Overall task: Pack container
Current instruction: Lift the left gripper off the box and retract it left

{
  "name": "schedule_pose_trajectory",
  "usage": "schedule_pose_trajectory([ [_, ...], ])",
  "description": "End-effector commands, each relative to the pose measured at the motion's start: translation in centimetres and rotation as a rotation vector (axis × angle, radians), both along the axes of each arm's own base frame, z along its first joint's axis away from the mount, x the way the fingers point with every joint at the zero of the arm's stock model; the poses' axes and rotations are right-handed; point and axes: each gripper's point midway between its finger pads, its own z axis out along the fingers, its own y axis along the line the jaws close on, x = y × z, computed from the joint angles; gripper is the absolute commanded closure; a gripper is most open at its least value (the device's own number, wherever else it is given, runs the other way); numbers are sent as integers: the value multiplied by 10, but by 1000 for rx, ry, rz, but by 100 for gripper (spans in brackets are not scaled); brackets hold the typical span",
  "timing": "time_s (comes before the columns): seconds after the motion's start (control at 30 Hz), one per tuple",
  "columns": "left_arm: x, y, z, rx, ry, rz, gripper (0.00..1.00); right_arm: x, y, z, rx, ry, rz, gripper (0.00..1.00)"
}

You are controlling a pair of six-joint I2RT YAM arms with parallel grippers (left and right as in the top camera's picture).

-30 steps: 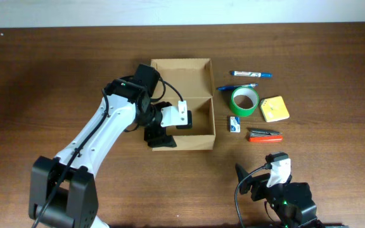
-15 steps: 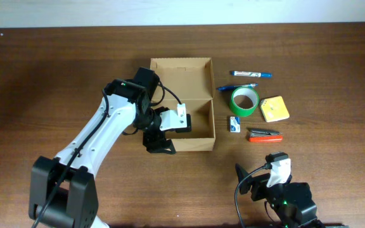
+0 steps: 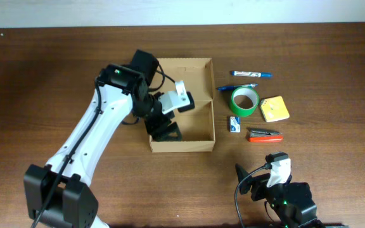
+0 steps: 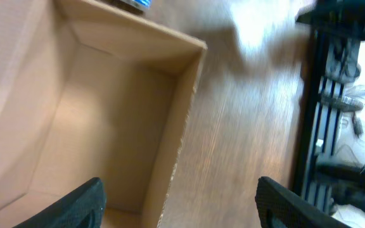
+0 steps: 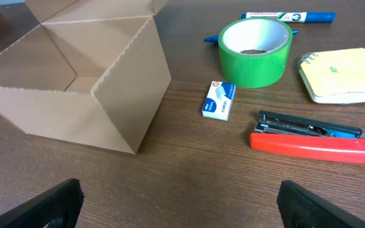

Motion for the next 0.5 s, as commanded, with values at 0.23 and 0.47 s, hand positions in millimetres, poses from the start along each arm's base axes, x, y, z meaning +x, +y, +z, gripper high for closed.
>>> schedule_pose_trajectory([
  [0.23, 23, 8, 36, 51, 5, 302, 0, 0, 2, -1, 3, -6, 7, 1],
  [0.47, 21, 31, 76, 2, -112, 365, 0, 0, 2, -1, 3, -6, 7, 1],
])
